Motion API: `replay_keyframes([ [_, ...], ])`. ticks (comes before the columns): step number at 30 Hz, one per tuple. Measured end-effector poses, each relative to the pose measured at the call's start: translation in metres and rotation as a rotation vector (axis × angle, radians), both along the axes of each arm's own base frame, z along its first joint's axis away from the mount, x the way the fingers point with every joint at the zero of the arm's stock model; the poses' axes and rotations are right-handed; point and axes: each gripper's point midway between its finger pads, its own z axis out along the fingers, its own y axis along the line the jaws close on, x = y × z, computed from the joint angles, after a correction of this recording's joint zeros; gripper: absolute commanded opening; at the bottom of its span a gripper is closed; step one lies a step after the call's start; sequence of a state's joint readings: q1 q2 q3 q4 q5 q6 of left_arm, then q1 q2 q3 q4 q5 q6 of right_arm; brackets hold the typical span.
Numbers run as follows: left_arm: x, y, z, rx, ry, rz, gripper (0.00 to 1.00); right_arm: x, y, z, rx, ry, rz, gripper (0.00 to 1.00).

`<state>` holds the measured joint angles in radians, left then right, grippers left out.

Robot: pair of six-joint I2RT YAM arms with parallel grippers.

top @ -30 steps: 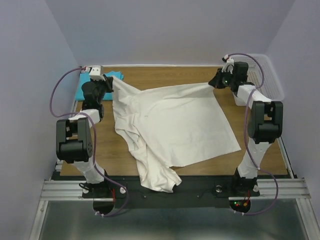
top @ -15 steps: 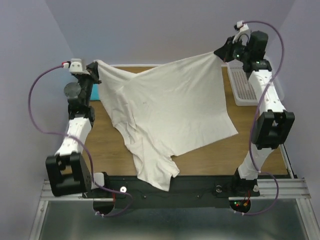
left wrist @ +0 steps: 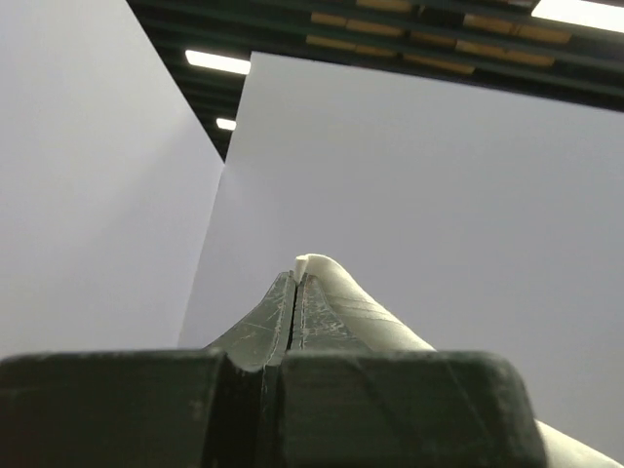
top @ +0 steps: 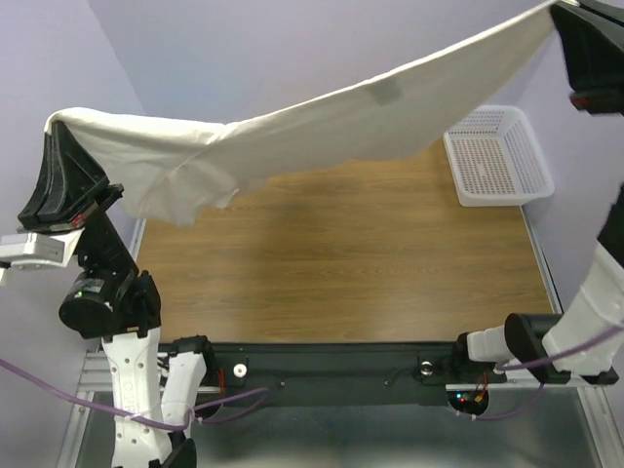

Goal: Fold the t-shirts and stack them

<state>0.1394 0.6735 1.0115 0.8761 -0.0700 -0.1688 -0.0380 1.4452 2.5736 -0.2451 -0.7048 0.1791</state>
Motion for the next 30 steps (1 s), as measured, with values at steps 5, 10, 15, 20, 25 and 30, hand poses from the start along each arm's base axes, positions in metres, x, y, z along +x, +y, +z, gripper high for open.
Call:
replay_keyframes([
  [5,-0.024,-0.008,0.019,0.012,-0.054,-0.037,0.0,-0.094,0.003,0.039,0.045,-0.206,0.036,0.0],
  [10,-0.038,-0.028,0.02,0.068,-0.063,-0.122,0.0,-0.076,-0.002,0.036,0.086,-0.159,0.035,0.0],
  [15,-0.023,-0.031,-0.008,0.076,-0.006,-0.15,0.0,0.027,-0.011,-0.01,0.119,0.084,0.002,0.01],
  [20,0.032,-0.027,-0.063,0.057,0.156,-0.171,0.0,0.152,-0.019,-0.1,0.121,0.386,-0.036,0.01],
  [25,0.114,-0.021,-0.14,0.018,0.372,-0.211,0.0,0.238,-0.02,-0.226,0.039,0.662,-0.05,0.01],
  [30,0.202,-0.012,-0.233,-0.039,0.642,-0.23,0.0,0.276,-0.017,-0.354,-0.152,0.828,-0.028,0.01],
])
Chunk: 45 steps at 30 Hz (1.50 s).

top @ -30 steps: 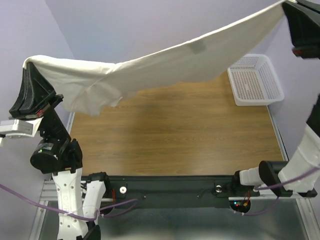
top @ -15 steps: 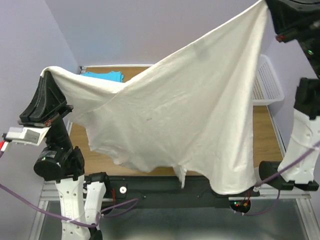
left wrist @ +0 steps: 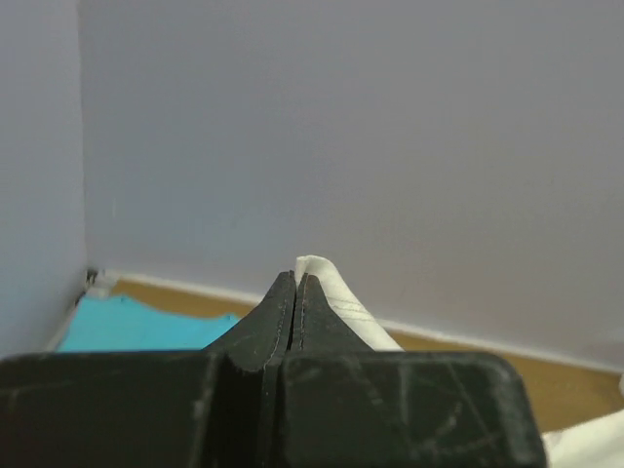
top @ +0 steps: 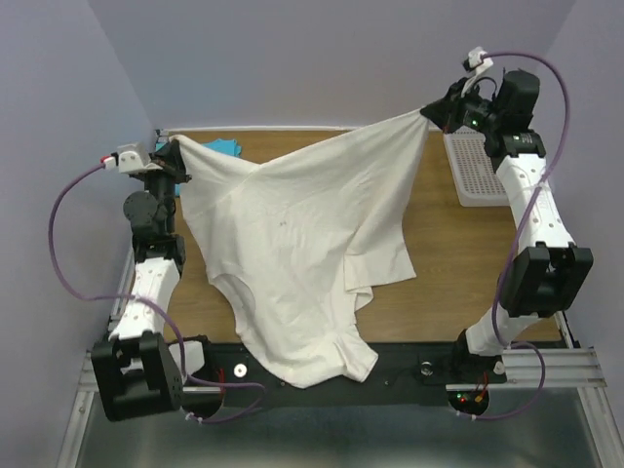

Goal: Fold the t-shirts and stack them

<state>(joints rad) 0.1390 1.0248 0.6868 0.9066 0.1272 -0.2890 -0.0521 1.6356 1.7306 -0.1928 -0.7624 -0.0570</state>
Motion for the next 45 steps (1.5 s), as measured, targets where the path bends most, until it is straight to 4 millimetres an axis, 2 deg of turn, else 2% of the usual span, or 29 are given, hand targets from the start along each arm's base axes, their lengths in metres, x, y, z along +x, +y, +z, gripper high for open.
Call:
replay_keyframes([
  [2,0.029,0.004,-0.045,-0.008,0.123,0.002,0.0,0.01,0.0,-0.048,-0.063,0.056,0.039,0.01],
  [6,0.074,0.009,-0.116,-0.005,0.305,-0.004,0.0,0.03,-0.003,-0.116,-0.136,0.135,0.07,0.01],
  [9,0.096,0.011,-0.154,-0.004,0.394,-0.014,0.0,0.045,-0.009,-0.16,-0.167,0.202,0.057,0.0],
  [11,0.104,0.011,-0.169,-0.002,0.432,-0.021,0.0,0.052,-0.014,-0.183,-0.181,0.246,0.037,0.01],
  [13,0.109,0.01,-0.177,0.003,0.449,-0.033,0.0,0.057,-0.019,-0.2,-0.192,0.28,0.009,0.01],
  [16,0.119,0.007,-0.171,0.015,0.438,-0.05,0.0,0.065,-0.026,-0.213,-0.203,0.314,-0.039,0.01],
  [20,0.129,0.002,-0.155,0.03,0.399,-0.074,0.0,0.073,-0.032,-0.208,-0.203,0.311,-0.081,0.01],
  [25,0.128,0.0,-0.152,0.034,0.395,-0.083,0.0,0.071,-0.03,-0.195,-0.187,0.298,-0.082,0.0],
  [27,0.124,0.0,-0.144,0.037,0.384,-0.082,0.0,0.065,-0.026,-0.178,-0.177,0.275,-0.065,0.01],
  [29,0.11,-0.001,-0.123,0.041,0.35,-0.071,0.0,0.055,-0.023,-0.156,-0.169,0.245,-0.049,0.01],
  [30,0.099,0.0,-0.108,0.044,0.321,-0.061,0.0,0.047,-0.02,-0.139,-0.165,0.22,-0.039,0.01],
  [33,0.056,0.001,-0.033,0.056,0.149,-0.016,0.0,0.018,-0.013,-0.072,-0.154,0.106,-0.008,0.01],
  [34,0.037,0.002,-0.001,0.057,0.07,0.007,0.0,0.005,-0.01,-0.042,-0.154,0.043,0.0,0.0],
  [35,0.021,0.003,0.021,0.058,0.01,0.022,0.0,-0.007,-0.009,-0.019,-0.155,-0.006,0.002,0.01],
  [38,-0.045,0.005,0.094,0.045,-0.202,0.081,0.0,-0.057,-0.005,0.066,-0.16,-0.197,-0.008,0.01],
  [41,-0.109,0.006,0.152,0.021,-0.389,0.122,0.0,-0.119,-0.004,0.154,-0.156,-0.411,-0.043,0.01],
  [42,-0.123,0.007,0.163,0.014,-0.426,0.132,0.0,-0.134,-0.004,0.174,-0.15,-0.459,-0.055,0.01],
  [43,-0.142,0.007,0.179,0.006,-0.477,0.14,0.0,-0.162,-0.004,0.205,-0.145,-0.544,-0.069,0.01],
  [45,-0.179,0.006,0.207,-0.005,-0.57,0.156,0.0,-0.205,-0.006,0.251,-0.124,-0.668,-0.11,0.01],
])
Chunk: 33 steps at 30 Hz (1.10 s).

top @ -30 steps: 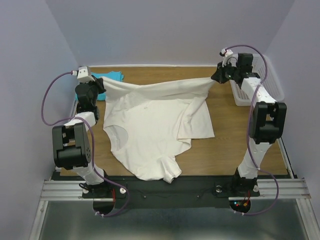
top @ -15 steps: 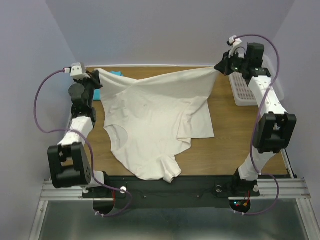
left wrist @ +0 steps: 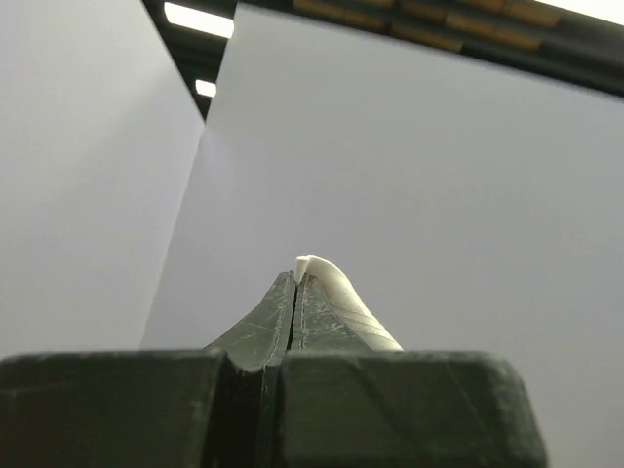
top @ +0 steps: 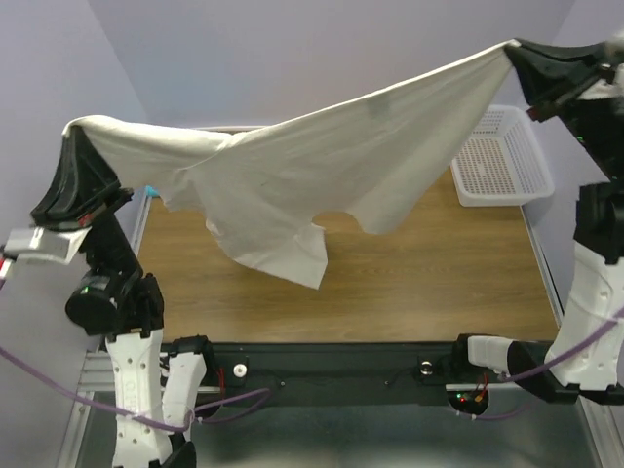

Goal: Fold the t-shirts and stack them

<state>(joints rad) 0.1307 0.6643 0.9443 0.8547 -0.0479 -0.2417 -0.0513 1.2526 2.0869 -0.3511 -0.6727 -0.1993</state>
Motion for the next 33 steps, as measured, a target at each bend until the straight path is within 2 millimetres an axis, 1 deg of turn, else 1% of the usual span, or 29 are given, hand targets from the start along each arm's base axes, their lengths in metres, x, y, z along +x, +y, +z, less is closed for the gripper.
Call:
replay_keyframes([
  [1,-0.014,0.0,0.01,-0.004,-0.035,0.005,0.0,-0.016,-0.002,0.016,0.016,-0.041,-0.012,0.01],
  [2,-0.037,0.0,0.026,-0.008,-0.091,0.014,0.0,-0.033,-0.003,0.034,0.031,-0.095,-0.026,0.01],
  [3,-0.054,0.0,0.038,-0.011,-0.131,0.023,0.0,-0.048,-0.006,0.049,0.049,-0.139,-0.04,0.01],
  [4,-0.066,-0.001,0.046,-0.012,-0.16,0.027,0.0,-0.071,-0.008,0.067,0.07,-0.197,-0.058,0.01],
  [5,-0.083,-0.002,0.056,-0.012,-0.199,0.034,0.0,-0.082,-0.009,0.073,0.076,-0.222,-0.063,0.0],
  [6,-0.094,-0.002,0.063,-0.01,-0.224,0.041,0.0,-0.099,-0.011,0.083,0.09,-0.261,-0.075,0.01],
  [7,-0.104,-0.002,0.07,-0.009,-0.249,0.049,0.0,-0.108,-0.012,0.087,0.094,-0.28,-0.079,0.01],
  [8,-0.11,-0.002,0.073,-0.008,-0.26,0.057,0.0,-0.116,-0.012,0.088,0.099,-0.295,-0.084,0.01],
  [9,-0.115,-0.002,0.077,-0.006,-0.271,0.064,0.0,-0.123,-0.013,0.086,0.102,-0.298,-0.09,0.01],
  [11,-0.114,-0.002,0.077,-0.004,-0.263,0.073,0.0,-0.126,-0.013,0.078,0.101,-0.284,-0.092,0.01],
  [13,-0.104,0.0,0.071,-0.002,-0.229,0.08,0.0,-0.111,-0.014,0.054,0.093,-0.224,-0.097,0.01],
  [14,-0.095,0.001,0.065,-0.001,-0.203,0.081,0.0,-0.103,-0.014,0.044,0.087,-0.196,-0.1,0.01],
  [15,-0.089,0.001,0.061,0.0,-0.188,0.081,0.0,-0.082,-0.015,0.02,0.077,-0.131,-0.106,0.01],
  [17,-0.059,0.0,0.045,0.019,-0.12,0.068,0.0,-0.045,-0.016,-0.022,0.047,-0.016,-0.113,0.01],
  [18,-0.04,-0.001,0.034,0.033,-0.078,0.055,0.0,-0.023,-0.017,-0.049,0.028,0.053,-0.116,0.01],
  [19,-0.018,-0.004,0.023,0.055,-0.033,0.036,0.0,0.0,-0.017,-0.08,0.007,0.127,-0.112,0.01],
  [20,0.008,-0.008,0.007,0.079,0.022,0.008,0.0,0.014,-0.017,-0.102,-0.007,0.176,-0.109,0.01],
  [21,0.032,-0.011,-0.007,0.096,0.075,-0.014,0.0,0.034,-0.016,-0.143,-0.029,0.276,-0.096,0.01],
  [22,0.062,-0.015,-0.028,0.121,0.148,-0.05,0.0,0.048,-0.015,-0.168,-0.038,0.335,-0.084,0.01],
  [24,0.123,-0.022,-0.081,0.146,0.307,-0.123,0.0,0.076,-0.013,-0.235,-0.043,0.497,-0.058,0.01],
  [25,0.144,-0.026,-0.102,0.154,0.367,-0.157,0.0,0.087,-0.012,-0.267,-0.041,0.576,-0.046,0.01],
  [26,0.171,-0.031,-0.131,0.163,0.446,-0.196,0.0,0.094,-0.012,-0.29,-0.035,0.629,-0.041,0.01],
  [27,0.199,-0.035,-0.165,0.167,0.536,-0.236,0.0,0.104,-0.013,-0.316,-0.028,0.681,-0.038,0.01],
  [28,0.223,-0.04,-0.2,0.167,0.624,-0.273,0.0,0.11,-0.013,-0.331,-0.023,0.711,-0.037,0.01],
  [29,0.241,-0.044,-0.232,0.161,0.705,-0.304,0.0,0.119,-0.013,-0.353,-0.014,0.755,-0.038,0.01],
  [30,0.257,-0.048,-0.265,0.16,0.782,-0.336,0.0,0.125,-0.013,-0.366,-0.007,0.774,-0.038,0.01],
  [31,0.268,-0.052,-0.289,0.157,0.837,-0.358,0.0,0.136,-0.015,-0.384,-0.001,0.794,-0.045,0.01],
  [32,0.28,-0.057,-0.323,0.15,0.916,-0.389,0.0,0.143,-0.016,-0.396,0.0,0.808,-0.049,0.01],
  [33,0.289,-0.062,-0.346,0.146,0.97,-0.411,0.0,0.153,-0.018,-0.41,0.0,0.827,-0.062,0.0],
])
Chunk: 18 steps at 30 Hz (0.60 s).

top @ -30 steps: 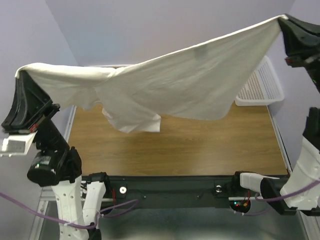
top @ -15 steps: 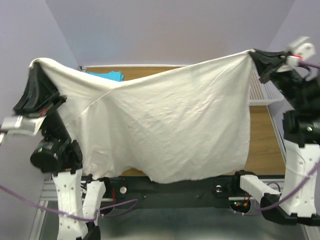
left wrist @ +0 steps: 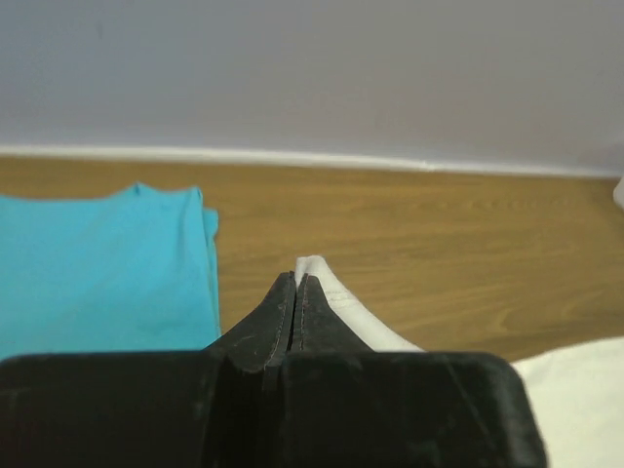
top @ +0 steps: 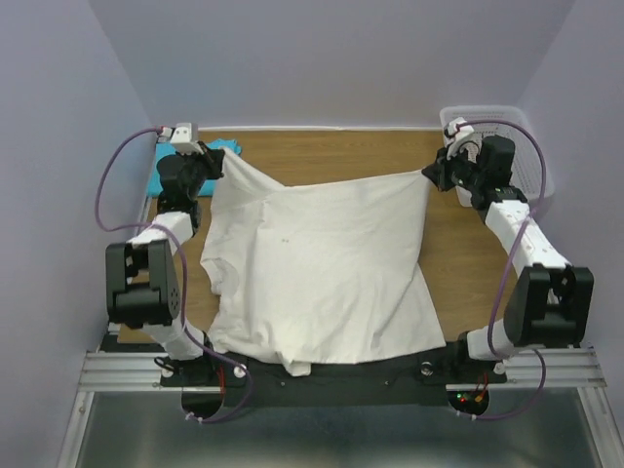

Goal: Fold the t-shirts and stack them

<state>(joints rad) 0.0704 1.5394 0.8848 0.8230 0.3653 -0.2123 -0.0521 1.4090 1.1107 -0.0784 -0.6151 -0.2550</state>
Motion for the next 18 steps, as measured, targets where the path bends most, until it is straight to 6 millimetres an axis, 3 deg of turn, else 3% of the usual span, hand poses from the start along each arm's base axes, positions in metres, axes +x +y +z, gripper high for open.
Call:
replay_keyframes([
  [4,0.035,-0.013,-0.059,-0.006,0.142,-0.041,0.0,0.037,-0.013,-0.058,-0.032,0.084,-0.062,0.01],
  [6,0.045,-0.018,-0.068,-0.007,0.167,-0.049,0.0,0.049,-0.02,-0.081,-0.053,0.121,-0.094,0.01],
  [9,0.055,-0.02,-0.066,-0.004,0.173,-0.054,0.0,0.066,-0.03,-0.115,-0.083,0.182,-0.138,0.01],
  [12,0.066,-0.021,-0.052,0.013,0.147,-0.059,0.0,0.084,-0.036,-0.122,-0.095,0.188,-0.169,0.01],
  [18,0.073,-0.023,-0.039,0.061,0.115,-0.067,0.0,0.13,-0.045,-0.098,-0.091,0.113,-0.225,0.01],
])
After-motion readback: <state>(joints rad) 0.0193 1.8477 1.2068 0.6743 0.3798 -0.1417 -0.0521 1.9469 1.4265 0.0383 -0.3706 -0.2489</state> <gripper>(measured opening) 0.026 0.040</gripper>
